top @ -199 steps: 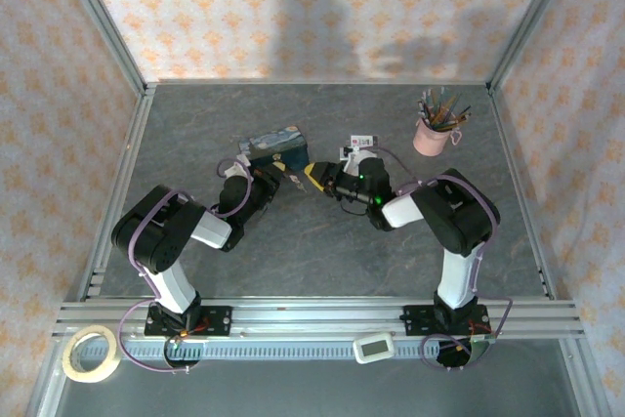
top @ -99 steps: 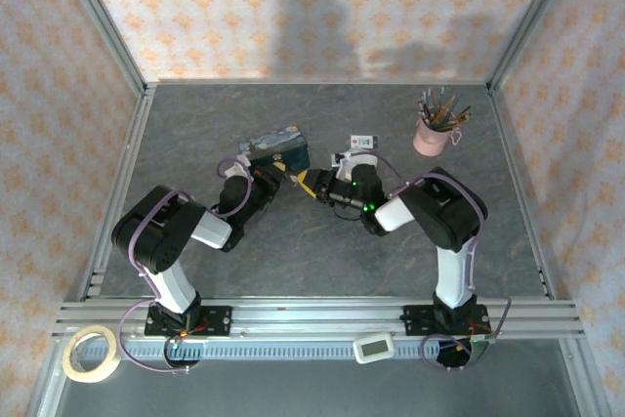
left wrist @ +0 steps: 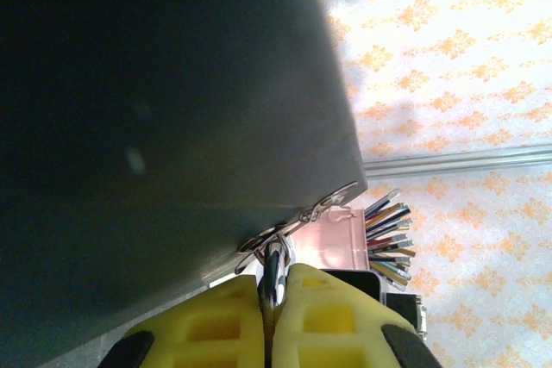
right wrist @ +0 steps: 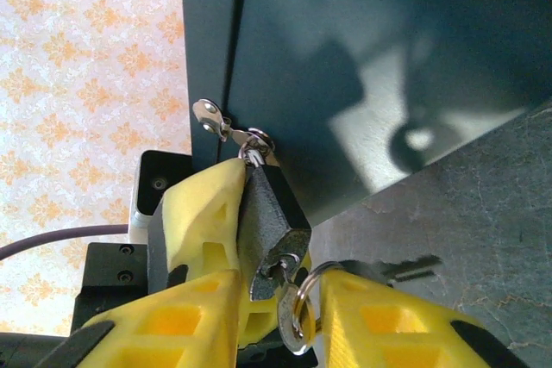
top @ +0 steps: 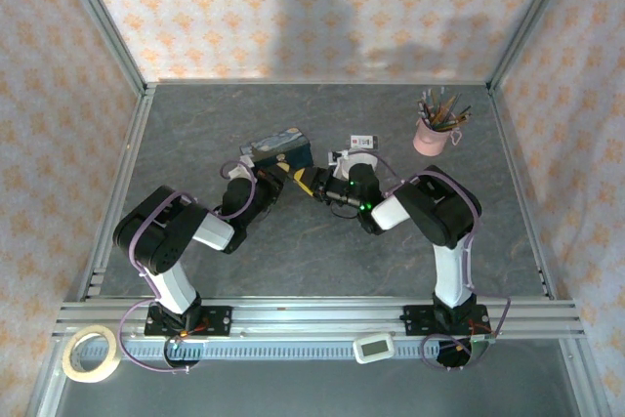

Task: Unlock a padlock with a key

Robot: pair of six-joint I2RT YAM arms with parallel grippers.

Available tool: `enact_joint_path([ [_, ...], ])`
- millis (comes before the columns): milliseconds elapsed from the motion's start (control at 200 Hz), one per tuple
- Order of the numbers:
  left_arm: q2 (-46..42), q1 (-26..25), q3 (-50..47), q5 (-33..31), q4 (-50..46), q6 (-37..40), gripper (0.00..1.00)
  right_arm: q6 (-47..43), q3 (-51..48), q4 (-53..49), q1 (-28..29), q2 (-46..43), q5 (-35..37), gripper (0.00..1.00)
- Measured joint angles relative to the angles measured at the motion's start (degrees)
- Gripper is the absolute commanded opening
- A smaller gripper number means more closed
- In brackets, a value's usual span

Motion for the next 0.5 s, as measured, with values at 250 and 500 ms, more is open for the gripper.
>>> enact_joint_path([
  [250,0.1,0.0,-0.1,-0.7,0.9,-0.6,0.00,0.7,0.0,1.8,0.0,0.8,0.0,0.00],
  [500,1.3,-0.1,-0.3,0.3,3.2,-1.7,0.37,1.6,0.0,2.6,0.0,0.9,-0.1,0.00],
])
